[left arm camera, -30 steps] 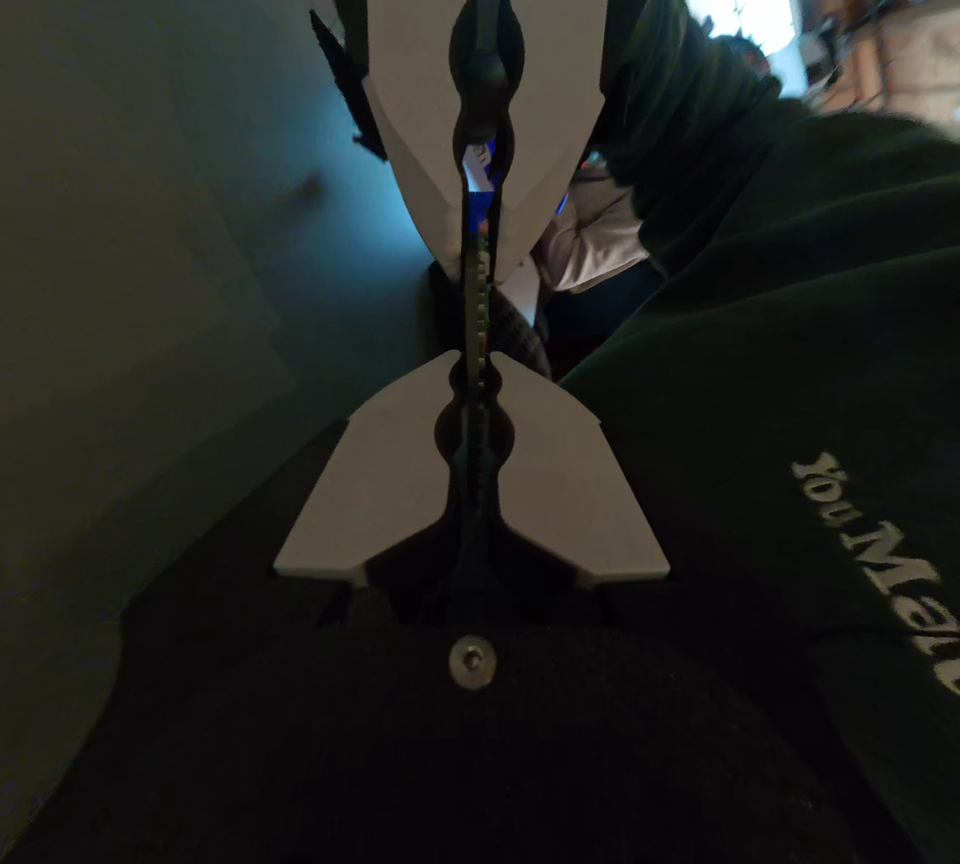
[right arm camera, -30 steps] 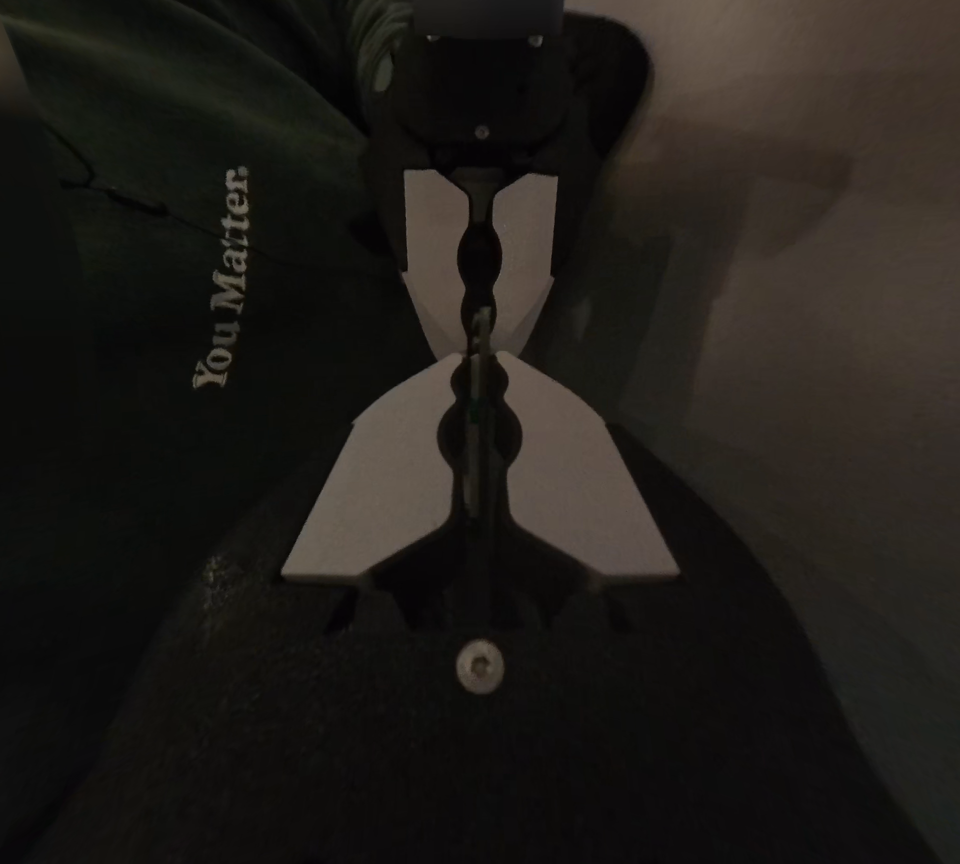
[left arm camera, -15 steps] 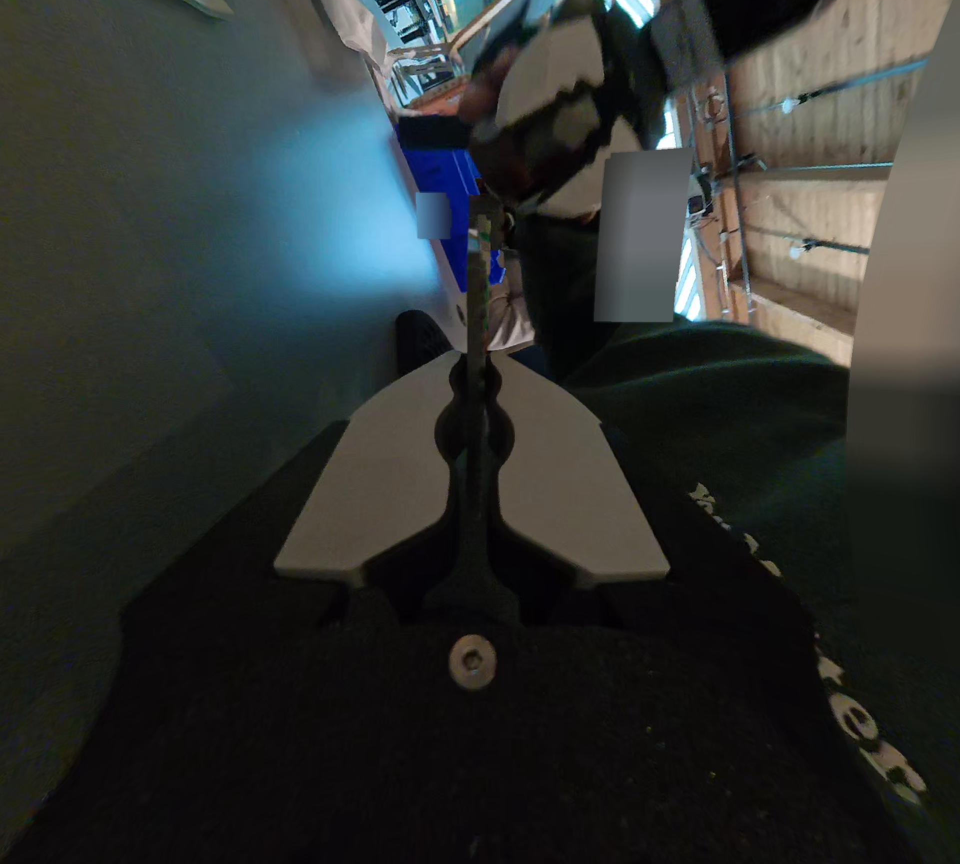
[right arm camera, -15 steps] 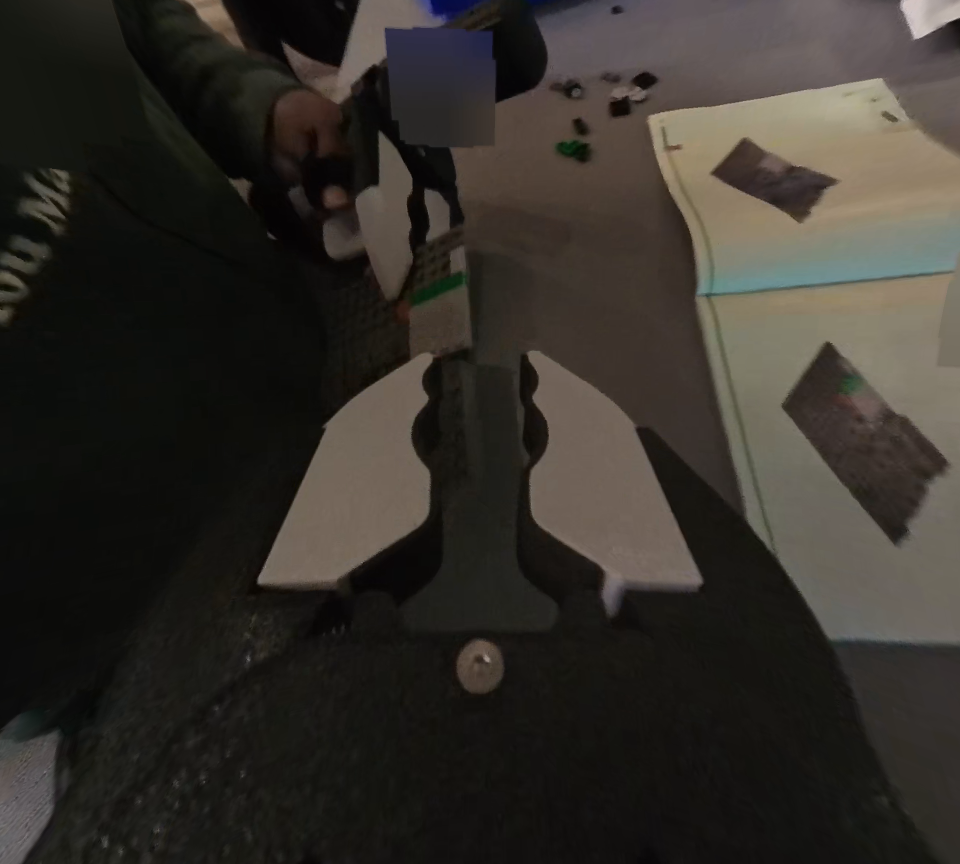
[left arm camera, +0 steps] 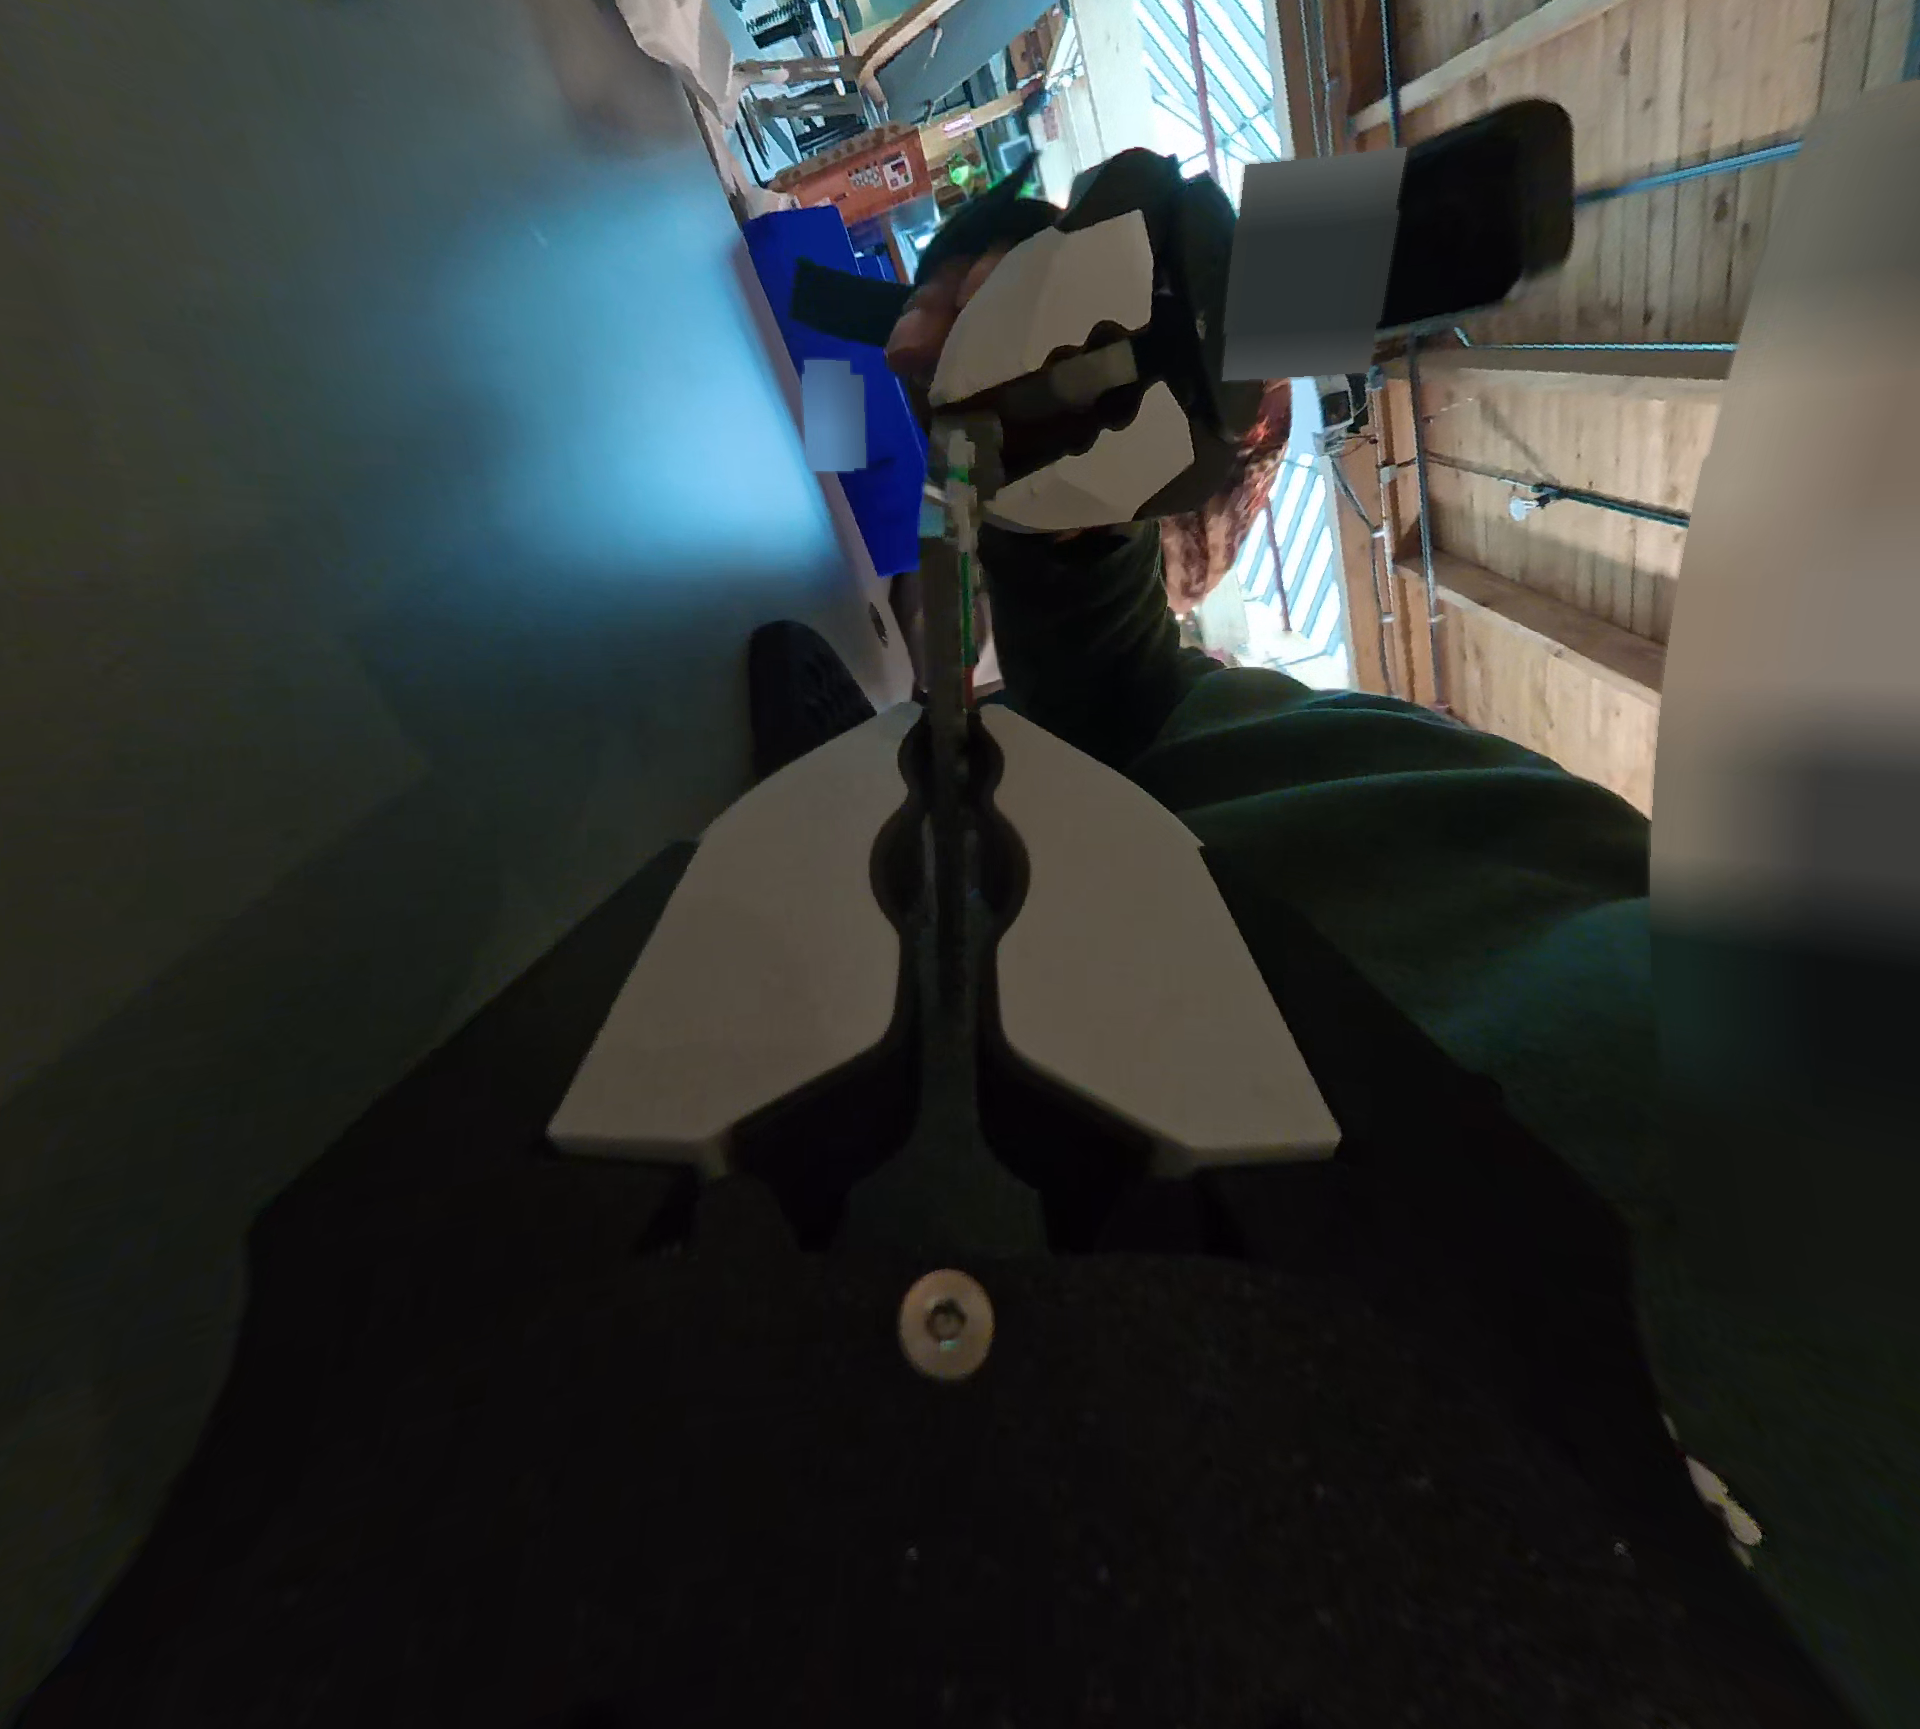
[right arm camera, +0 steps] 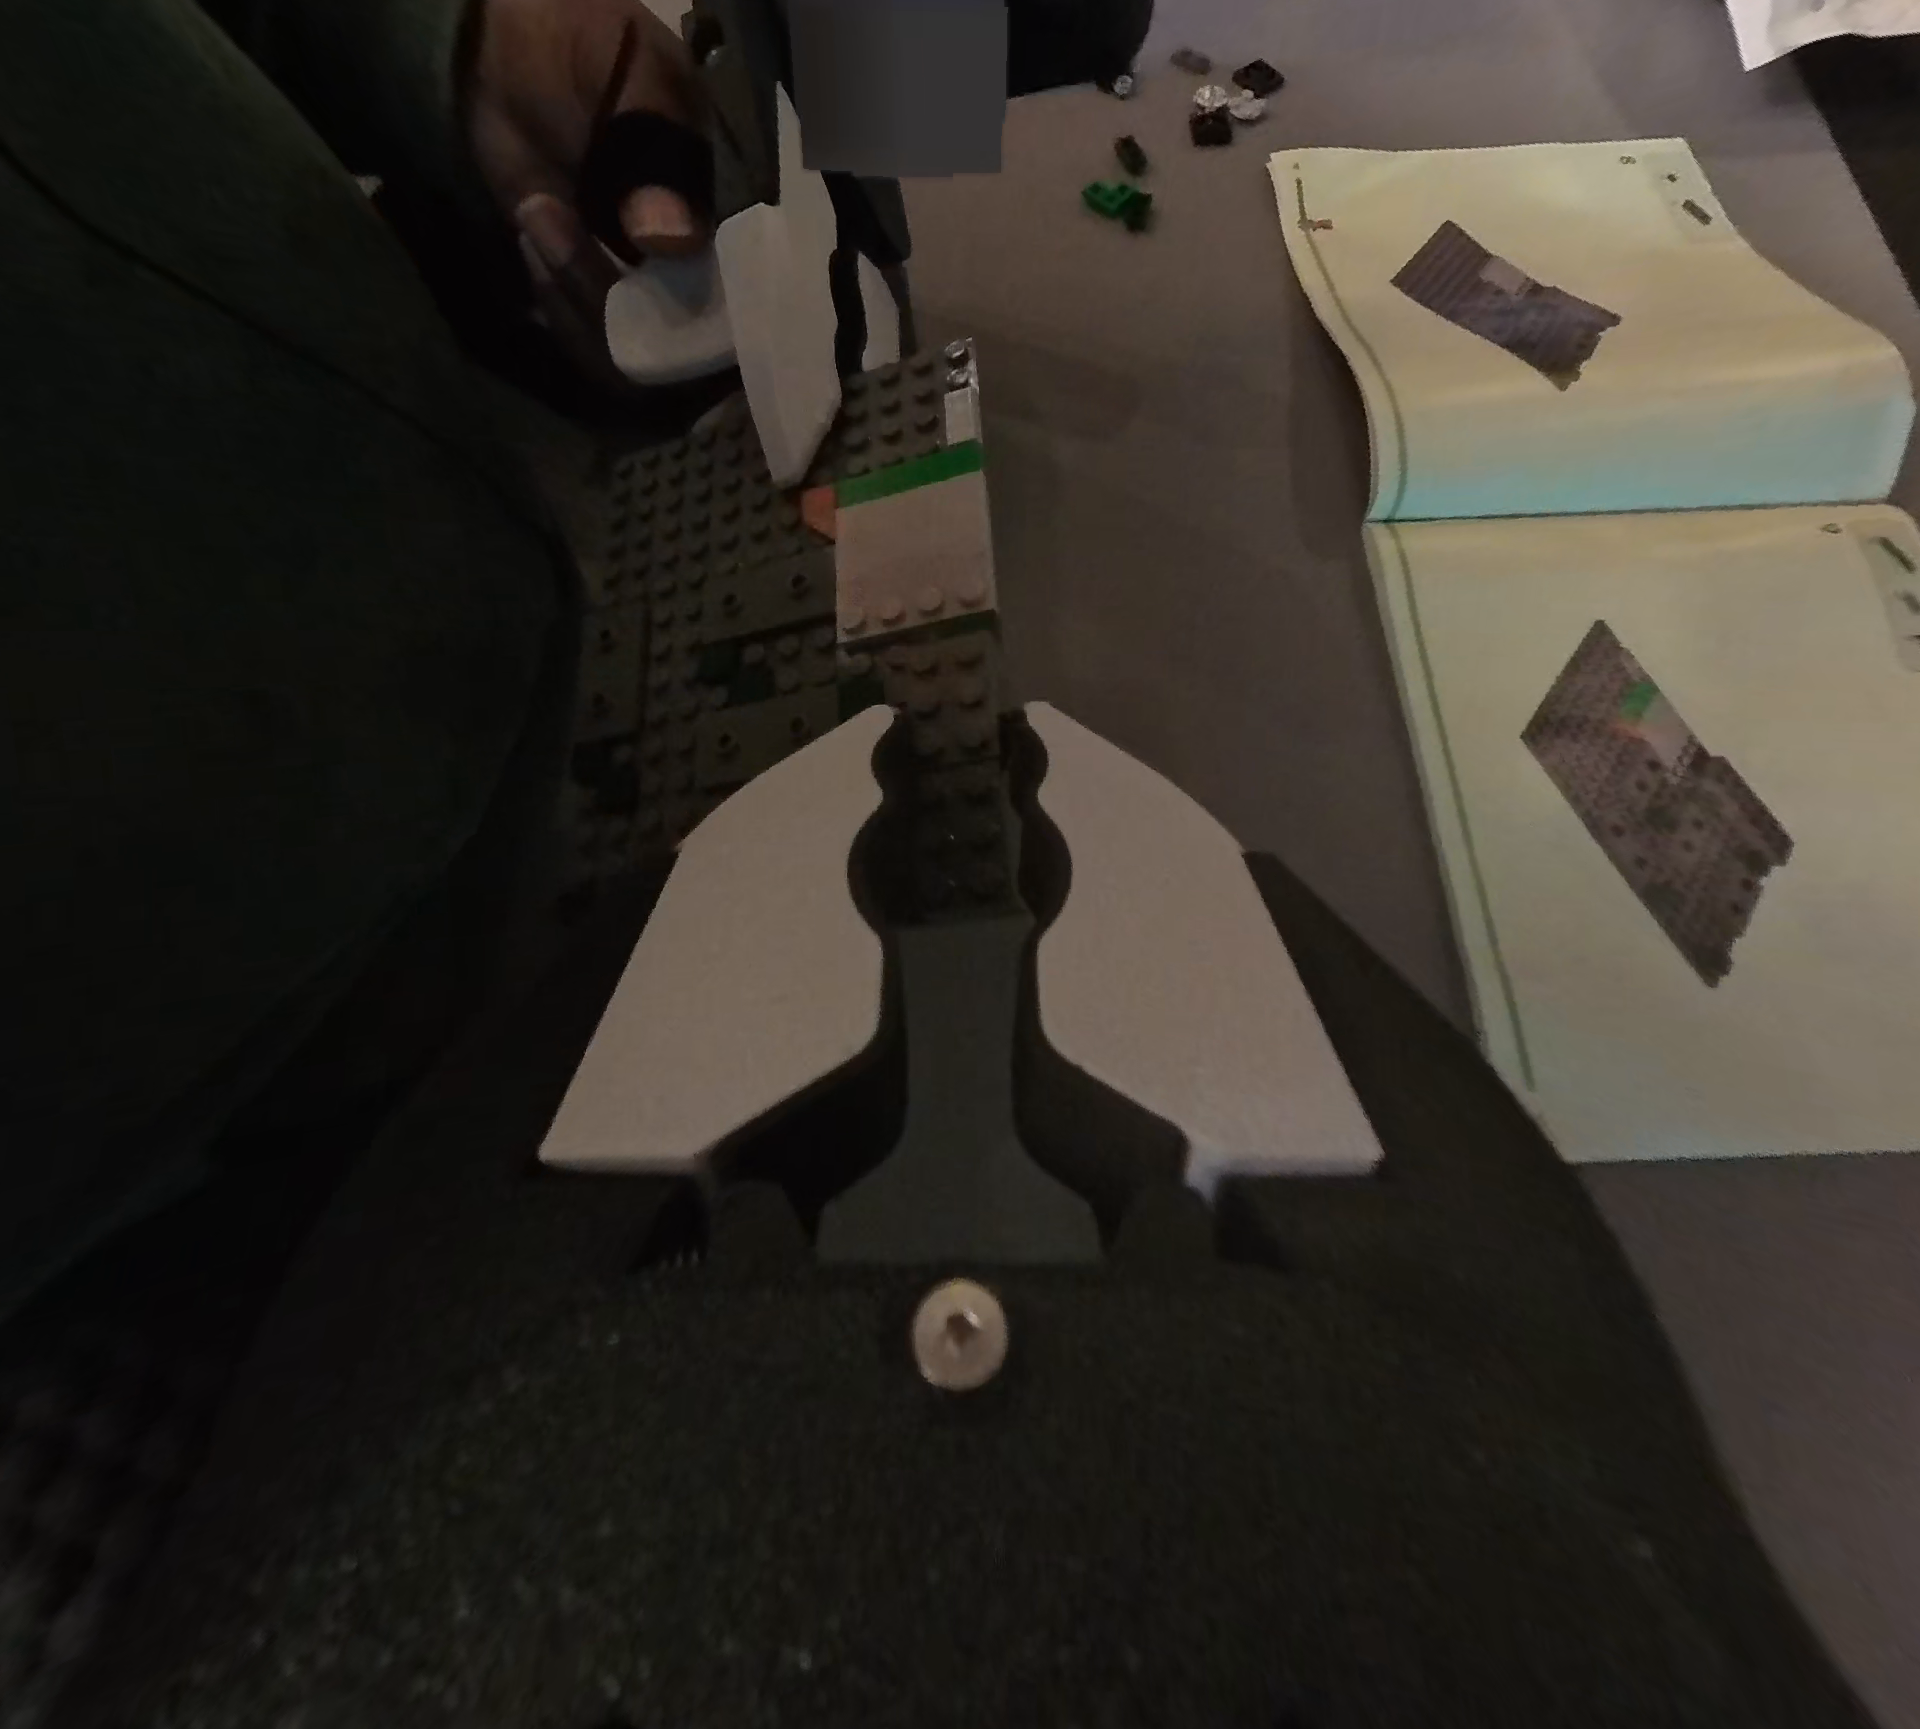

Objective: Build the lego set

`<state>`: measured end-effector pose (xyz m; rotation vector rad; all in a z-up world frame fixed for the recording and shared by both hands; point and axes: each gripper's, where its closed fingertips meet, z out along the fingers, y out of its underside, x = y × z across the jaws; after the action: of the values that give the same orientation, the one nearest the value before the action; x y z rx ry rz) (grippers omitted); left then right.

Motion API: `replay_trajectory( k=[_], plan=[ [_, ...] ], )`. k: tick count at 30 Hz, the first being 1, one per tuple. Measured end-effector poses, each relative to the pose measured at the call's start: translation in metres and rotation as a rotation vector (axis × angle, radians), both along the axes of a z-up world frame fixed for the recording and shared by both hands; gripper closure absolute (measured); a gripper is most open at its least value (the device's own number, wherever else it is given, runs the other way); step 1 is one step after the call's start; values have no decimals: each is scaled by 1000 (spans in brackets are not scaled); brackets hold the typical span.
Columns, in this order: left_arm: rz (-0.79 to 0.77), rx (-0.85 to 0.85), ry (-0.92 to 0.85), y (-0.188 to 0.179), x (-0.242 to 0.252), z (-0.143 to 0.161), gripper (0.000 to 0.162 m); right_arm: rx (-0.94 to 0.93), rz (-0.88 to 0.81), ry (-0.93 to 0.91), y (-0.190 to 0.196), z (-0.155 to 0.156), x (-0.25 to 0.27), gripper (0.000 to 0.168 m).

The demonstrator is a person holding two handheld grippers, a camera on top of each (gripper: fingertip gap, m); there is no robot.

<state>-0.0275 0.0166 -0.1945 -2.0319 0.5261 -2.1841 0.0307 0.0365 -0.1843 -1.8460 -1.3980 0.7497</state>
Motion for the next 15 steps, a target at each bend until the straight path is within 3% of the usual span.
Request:
replay_trajectory(
  k=[6,15],
  plan=[
    [95,178,86,28,-18,-3,141,-113,25,107,15,-2,2,150],
    [265,551,312,91,-46,-16,150,-183,170,37,51,-59,9,151]
  ],
)
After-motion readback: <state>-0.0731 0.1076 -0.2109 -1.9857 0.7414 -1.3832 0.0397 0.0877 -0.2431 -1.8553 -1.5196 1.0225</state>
